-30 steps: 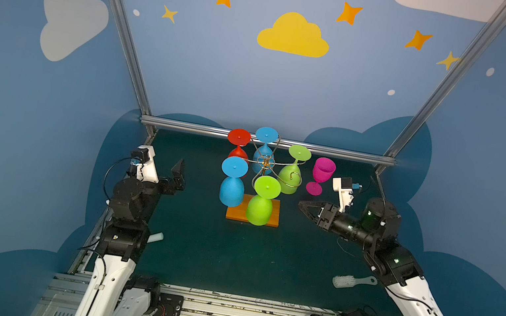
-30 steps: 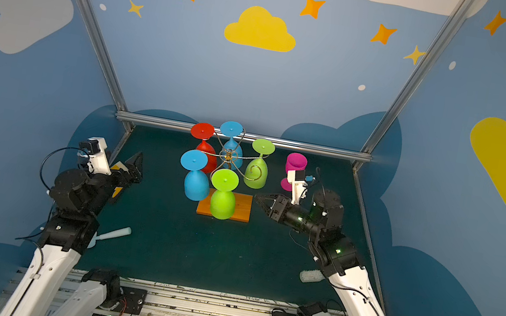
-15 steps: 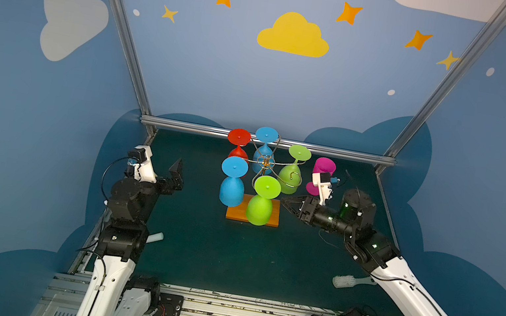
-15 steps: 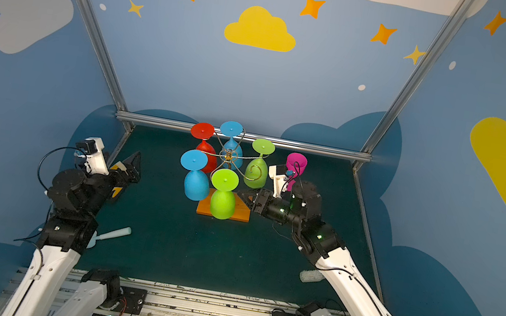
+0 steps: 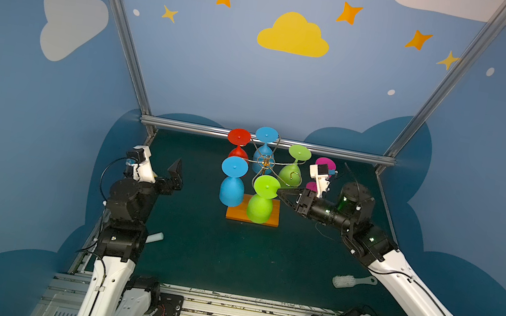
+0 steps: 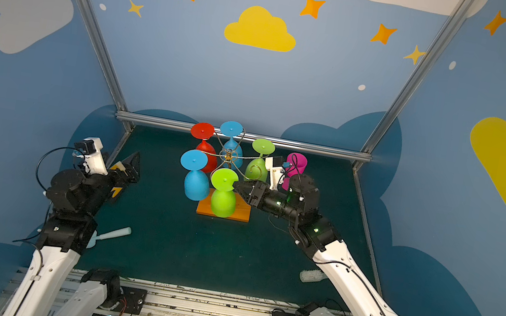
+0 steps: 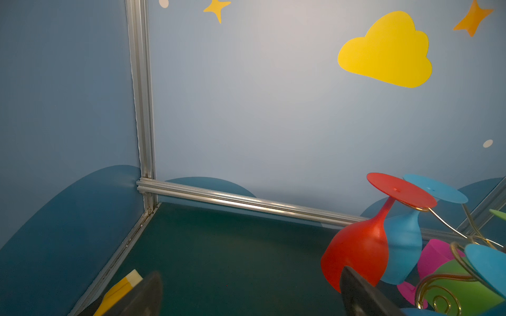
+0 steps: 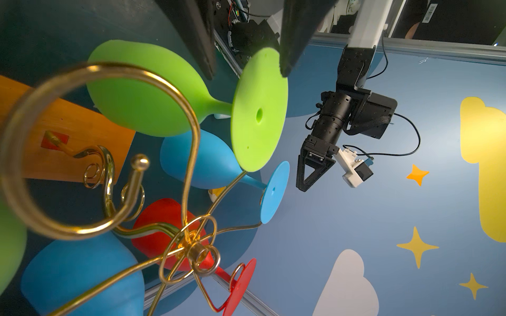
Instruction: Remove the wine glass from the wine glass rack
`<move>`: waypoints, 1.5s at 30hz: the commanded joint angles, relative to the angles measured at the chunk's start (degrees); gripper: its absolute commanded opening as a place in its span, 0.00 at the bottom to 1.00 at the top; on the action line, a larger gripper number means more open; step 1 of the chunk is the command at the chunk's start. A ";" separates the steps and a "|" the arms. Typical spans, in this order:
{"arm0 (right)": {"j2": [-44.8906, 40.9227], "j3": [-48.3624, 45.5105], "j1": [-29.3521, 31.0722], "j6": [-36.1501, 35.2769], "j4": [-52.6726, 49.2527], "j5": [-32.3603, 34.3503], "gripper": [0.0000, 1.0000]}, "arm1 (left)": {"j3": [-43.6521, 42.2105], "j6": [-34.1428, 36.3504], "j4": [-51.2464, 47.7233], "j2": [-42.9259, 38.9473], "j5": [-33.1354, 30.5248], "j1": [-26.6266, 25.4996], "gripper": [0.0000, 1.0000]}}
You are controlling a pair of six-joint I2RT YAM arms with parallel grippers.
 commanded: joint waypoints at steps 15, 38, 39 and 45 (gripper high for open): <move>2.87 3.87 1.33 0.59 2.56 0.31 0.22 | 1.16 -0.78 0.50 -0.53 0.62 0.43 1.00; 2.42 6.94 0.95 5.34 2.24 -1.19 0.00 | 1.09 -0.87 0.58 -0.70 0.58 0.52 1.00; 2.59 7.24 0.98 5.53 2.44 -1.42 0.00 | 1.09 -0.87 0.62 -0.59 0.63 0.52 1.00; 3.31 8.31 0.28 6.17 2.84 -1.90 0.00 | 1.07 -0.93 0.67 -0.76 0.65 0.57 1.00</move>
